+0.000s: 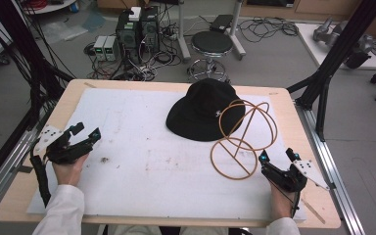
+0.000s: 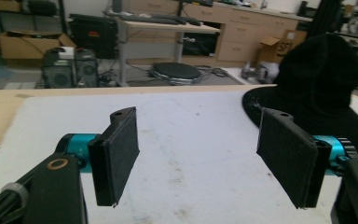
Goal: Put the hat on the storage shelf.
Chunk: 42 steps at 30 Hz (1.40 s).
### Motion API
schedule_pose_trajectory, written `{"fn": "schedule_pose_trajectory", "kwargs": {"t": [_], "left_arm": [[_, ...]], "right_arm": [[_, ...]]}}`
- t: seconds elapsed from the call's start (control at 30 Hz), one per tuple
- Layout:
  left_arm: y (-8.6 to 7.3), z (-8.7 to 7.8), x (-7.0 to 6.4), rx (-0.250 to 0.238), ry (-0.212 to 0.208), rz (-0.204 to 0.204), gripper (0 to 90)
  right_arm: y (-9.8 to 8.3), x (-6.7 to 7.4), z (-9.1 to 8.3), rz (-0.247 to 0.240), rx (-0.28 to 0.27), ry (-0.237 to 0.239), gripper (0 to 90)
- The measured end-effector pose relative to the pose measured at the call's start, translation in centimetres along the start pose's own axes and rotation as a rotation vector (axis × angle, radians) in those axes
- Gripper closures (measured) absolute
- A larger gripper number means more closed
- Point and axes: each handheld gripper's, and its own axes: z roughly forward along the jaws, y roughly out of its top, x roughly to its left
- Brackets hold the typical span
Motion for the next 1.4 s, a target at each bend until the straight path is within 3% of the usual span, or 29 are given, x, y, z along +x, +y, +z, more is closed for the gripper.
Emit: {"fn": "schedule_pose_trajectory", "kwargs": {"t": [0.3,0.53,0.83,0.93,1.03,1.17,1.27,1.4], "left_arm": [[1.0,2.2,-1.4,0.037,-0.071,0.043,28.7],[2.1,5.2,-3.5,0.101,-0.146,0.11,30.3],[3.4,7.9,-4.7,0.147,-0.203,0.113,33.8],[4.0,9.6,-5.7,0.176,-0.236,0.14,33.9],[4.1,10.4,-6.3,0.193,-0.25,0.157,35.2],[4.1,12.5,-6.9,0.242,-0.311,0.135,36.3],[4.2,14.3,-7.9,0.265,-0.34,0.154,36.3],[4.3,15.6,-8.7,0.281,-0.358,0.162,36.2]], "right_arm": [[0.0,-0.2,0.0,0.0,0.003,0.003,6.3],[0.0,-0.1,0.1,-0.005,0.007,0.008,6.3],[0.0,0.0,0.1,-0.006,0.005,0.014,6.3],[0.0,0.0,0.1,0.002,0.005,0.018,6.3],[0.0,0.1,0.1,-0.003,0.006,0.021,6.3],[-0.1,0.1,0.2,-0.004,0.009,0.024,6.3],[-0.1,0.1,0.2,-0.007,0.007,0.026,6.3],[-0.1,0.1,0.2,-0.004,0.005,0.026,6.3]]}}
